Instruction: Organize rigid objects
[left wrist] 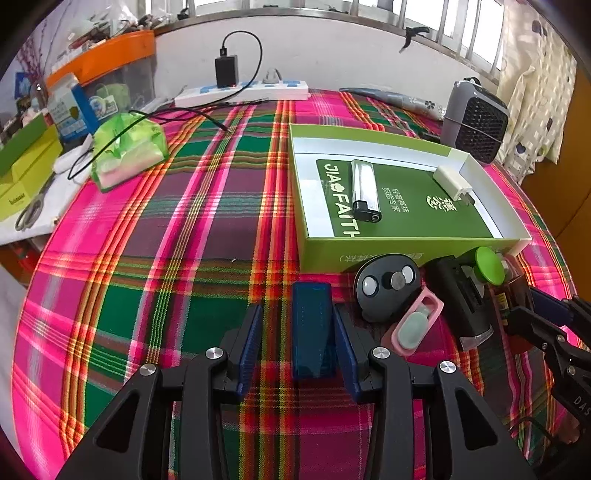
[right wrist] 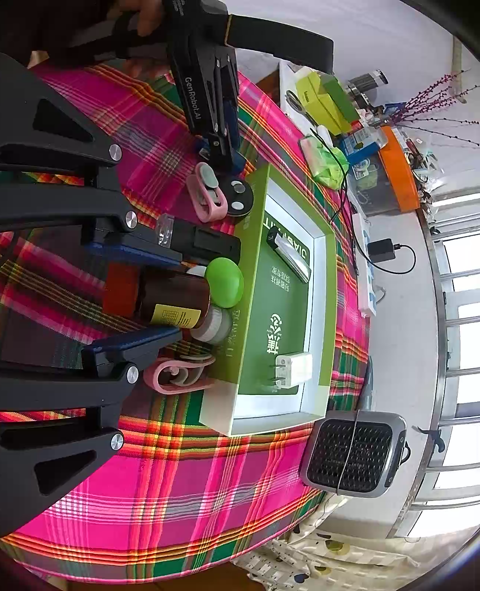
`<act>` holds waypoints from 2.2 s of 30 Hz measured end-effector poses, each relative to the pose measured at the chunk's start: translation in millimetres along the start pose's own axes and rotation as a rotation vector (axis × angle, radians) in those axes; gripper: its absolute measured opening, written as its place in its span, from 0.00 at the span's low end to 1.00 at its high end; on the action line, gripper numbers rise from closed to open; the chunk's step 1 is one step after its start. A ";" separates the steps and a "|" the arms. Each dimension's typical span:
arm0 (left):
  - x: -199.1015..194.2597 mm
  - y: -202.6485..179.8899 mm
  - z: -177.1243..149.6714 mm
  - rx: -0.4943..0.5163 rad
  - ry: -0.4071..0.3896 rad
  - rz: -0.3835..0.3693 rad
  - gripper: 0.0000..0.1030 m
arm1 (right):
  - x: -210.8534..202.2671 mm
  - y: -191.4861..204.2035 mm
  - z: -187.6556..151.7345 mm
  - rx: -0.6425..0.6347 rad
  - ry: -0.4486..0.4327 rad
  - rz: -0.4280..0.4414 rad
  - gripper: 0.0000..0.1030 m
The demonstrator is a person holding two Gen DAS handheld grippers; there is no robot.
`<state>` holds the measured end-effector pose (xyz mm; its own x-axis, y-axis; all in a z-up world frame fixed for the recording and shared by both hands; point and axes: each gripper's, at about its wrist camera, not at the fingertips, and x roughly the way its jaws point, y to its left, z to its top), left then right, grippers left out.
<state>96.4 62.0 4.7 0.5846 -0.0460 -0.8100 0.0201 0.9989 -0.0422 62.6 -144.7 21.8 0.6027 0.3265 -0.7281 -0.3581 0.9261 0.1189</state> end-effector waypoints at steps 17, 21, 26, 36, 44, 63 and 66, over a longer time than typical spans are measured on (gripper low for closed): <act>-1.2 4.8 -1.2 -0.018 -0.012 0.020 0.21 | 2.3 -0.1 -0.8 0.002 0.008 -0.005 0.34; -1.2 4.8 -1.5 -0.018 -0.012 0.020 0.20 | 2.0 -0.1 -0.6 0.002 0.007 -0.005 0.34; -2.7 5.6 -2.3 -0.023 -0.014 0.020 0.20 | 1.7 0.1 -0.9 0.003 0.007 -0.005 0.34; -9.8 5.0 -5.1 -0.016 -0.031 0.015 0.20 | 0.5 -2.0 0.4 0.004 0.000 -0.007 0.34; -23.7 2.2 -6.5 -0.010 -0.066 0.005 0.20 | -4.4 -1.0 1.7 0.007 -0.014 -0.016 0.34; -56.5 -14.8 11.1 0.042 -0.161 -0.039 0.20 | -19.8 0.8 18.1 0.004 -0.068 -0.034 0.34; -57.8 -17.6 16.8 0.052 -0.170 -0.043 0.20 | -21.0 0.0 23.3 0.004 -0.077 -0.034 0.34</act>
<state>75.8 47.2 62.0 0.7110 -0.0915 -0.6972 0.0878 0.9953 -0.0410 66.5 -147.2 52.7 0.6679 0.3083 -0.6773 -0.3338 0.9376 0.0977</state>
